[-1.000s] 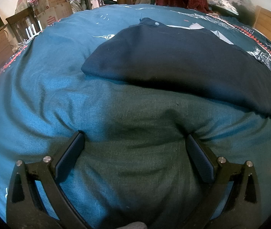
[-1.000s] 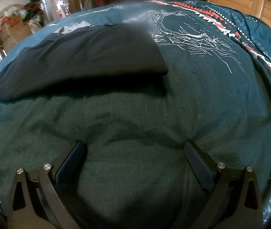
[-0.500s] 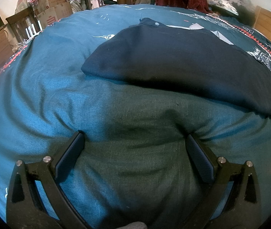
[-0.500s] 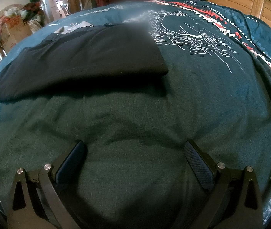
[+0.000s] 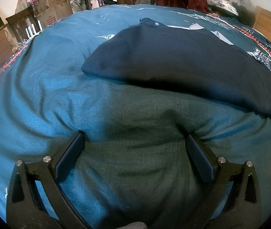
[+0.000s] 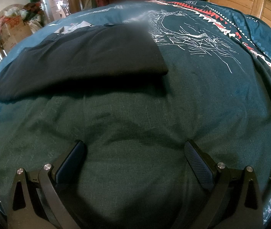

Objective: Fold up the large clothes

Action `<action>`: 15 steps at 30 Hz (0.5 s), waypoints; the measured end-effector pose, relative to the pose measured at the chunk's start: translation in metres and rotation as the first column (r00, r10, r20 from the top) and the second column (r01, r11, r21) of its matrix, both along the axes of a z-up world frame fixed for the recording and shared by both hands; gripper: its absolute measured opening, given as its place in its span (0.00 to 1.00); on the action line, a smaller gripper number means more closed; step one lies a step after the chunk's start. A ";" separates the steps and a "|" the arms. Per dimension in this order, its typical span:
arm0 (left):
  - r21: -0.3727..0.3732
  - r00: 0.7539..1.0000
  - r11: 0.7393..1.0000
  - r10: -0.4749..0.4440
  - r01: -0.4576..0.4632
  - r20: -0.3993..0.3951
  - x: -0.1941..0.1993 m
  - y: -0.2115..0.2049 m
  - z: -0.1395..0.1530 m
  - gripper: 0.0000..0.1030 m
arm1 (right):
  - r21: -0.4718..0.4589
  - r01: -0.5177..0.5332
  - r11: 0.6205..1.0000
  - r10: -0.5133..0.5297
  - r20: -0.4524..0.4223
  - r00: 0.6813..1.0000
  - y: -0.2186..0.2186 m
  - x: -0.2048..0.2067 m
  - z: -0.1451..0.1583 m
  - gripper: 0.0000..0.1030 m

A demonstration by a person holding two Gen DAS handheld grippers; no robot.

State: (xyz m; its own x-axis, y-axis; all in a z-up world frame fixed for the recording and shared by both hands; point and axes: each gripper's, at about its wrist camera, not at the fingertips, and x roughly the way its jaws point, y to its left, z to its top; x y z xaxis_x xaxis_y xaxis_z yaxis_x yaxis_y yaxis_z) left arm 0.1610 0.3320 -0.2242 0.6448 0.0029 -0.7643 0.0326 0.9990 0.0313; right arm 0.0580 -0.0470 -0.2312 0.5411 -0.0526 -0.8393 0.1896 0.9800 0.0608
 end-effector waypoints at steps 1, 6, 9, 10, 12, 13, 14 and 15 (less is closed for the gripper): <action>0.000 1.000 1.000 0.000 0.000 0.000 0.000 0.000 0.000 1.00 | 0.000 0.000 1.000 0.000 0.000 1.000 0.001 0.000 0.000 1.00; 0.000 1.000 1.000 0.000 0.000 0.000 0.000 0.000 0.000 1.00 | 0.000 0.000 1.000 0.000 0.000 1.000 0.001 0.000 0.000 1.00; 0.000 1.000 1.000 0.000 0.000 0.000 0.000 0.000 0.000 1.00 | 0.000 0.000 1.000 0.000 0.000 1.000 0.001 0.000 0.000 1.00; 0.000 1.000 1.000 0.001 -0.001 -0.001 0.000 0.000 0.000 1.00 | 0.000 0.000 1.000 0.000 0.000 1.000 0.001 0.000 0.000 1.00; -0.007 1.000 1.000 -0.001 0.001 -0.006 0.000 0.000 0.001 1.00 | 0.000 -0.002 1.000 0.002 0.001 1.000 0.001 0.000 0.000 1.00; -0.022 1.000 1.000 -0.005 0.005 -0.005 -0.002 0.002 0.002 1.00 | 0.000 -0.005 1.000 0.005 0.001 1.000 0.002 0.000 0.000 1.00; -0.051 1.000 0.999 -0.010 0.010 -0.003 -0.004 0.005 0.004 1.00 | 0.000 -0.009 1.000 0.009 0.000 1.000 0.003 0.001 0.000 1.00; -0.094 1.000 0.996 -0.013 0.013 -0.001 -0.006 0.010 0.007 1.00 | 0.004 -0.014 1.000 0.014 0.000 1.000 0.003 0.001 0.001 1.00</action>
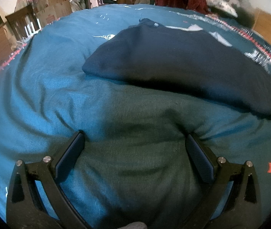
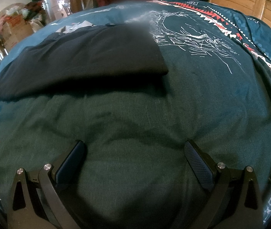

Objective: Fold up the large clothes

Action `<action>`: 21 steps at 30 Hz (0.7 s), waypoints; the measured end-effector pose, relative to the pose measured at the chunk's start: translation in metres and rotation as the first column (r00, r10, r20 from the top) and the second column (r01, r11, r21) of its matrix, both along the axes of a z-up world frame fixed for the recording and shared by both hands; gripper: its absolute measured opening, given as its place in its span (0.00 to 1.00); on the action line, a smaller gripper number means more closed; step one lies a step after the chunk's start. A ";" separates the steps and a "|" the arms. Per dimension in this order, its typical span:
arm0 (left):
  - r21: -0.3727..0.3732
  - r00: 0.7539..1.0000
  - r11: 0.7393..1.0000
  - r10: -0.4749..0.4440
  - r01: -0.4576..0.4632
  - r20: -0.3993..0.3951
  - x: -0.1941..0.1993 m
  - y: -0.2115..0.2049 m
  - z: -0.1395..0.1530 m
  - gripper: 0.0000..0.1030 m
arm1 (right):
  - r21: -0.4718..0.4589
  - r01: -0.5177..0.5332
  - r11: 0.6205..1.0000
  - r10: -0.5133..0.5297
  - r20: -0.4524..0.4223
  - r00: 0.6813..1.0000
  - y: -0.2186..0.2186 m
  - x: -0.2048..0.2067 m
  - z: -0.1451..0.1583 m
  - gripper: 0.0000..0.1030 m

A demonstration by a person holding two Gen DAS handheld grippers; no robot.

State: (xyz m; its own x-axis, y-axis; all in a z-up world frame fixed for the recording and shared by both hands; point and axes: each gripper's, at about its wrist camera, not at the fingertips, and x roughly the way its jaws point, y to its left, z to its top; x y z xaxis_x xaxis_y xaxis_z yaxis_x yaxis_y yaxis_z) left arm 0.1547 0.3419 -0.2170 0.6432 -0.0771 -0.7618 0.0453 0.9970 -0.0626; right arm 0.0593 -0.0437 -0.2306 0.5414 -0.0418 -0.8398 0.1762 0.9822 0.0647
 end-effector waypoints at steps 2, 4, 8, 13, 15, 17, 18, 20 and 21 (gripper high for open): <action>-0.163 1.000 0.987 0.010 -0.009 0.007 -0.008 0.019 0.010 0.97 | 0.005 -0.006 1.000 0.006 -0.001 1.000 0.000 0.000 0.000 1.00; -0.297 1.000 0.955 0.023 -0.018 0.015 -0.012 0.035 0.017 0.87 | 0.001 -0.015 1.000 0.015 -0.003 1.000 0.002 0.001 0.001 1.00; -0.503 0.999 0.864 0.039 -0.026 0.016 -0.002 0.056 0.022 0.69 | -0.006 -0.028 1.000 0.028 -0.006 1.000 0.004 0.004 0.001 1.00; -0.535 0.997 0.842 0.066 -0.074 -0.036 0.044 0.052 0.011 0.64 | -0.005 -0.031 0.999 0.031 -0.006 0.999 0.003 0.006 0.001 1.00; -0.563 0.994 0.820 0.096 -0.103 -0.043 0.058 0.051 0.009 0.63 | -0.004 -0.031 1.000 0.031 -0.005 1.000 0.002 0.006 0.001 1.00; -0.568 0.993 0.815 0.109 -0.114 -0.042 0.067 0.048 0.008 0.63 | -0.003 -0.031 1.000 0.031 -0.005 1.000 0.001 0.006 0.001 1.00; -0.572 0.993 0.812 0.112 -0.117 -0.044 0.071 0.047 0.007 0.63 | -0.002 -0.031 1.000 0.031 -0.005 1.000 0.001 0.006 0.001 1.00; -0.566 0.992 0.815 0.120 -0.125 -0.047 0.077 0.044 0.006 0.62 | -0.002 -0.030 1.000 0.030 -0.005 1.000 0.000 0.006 0.001 1.00; -0.561 0.992 0.818 0.123 -0.125 -0.041 0.079 0.040 0.006 0.62 | -0.003 -0.031 1.000 0.031 -0.005 1.000 0.001 0.006 0.001 1.00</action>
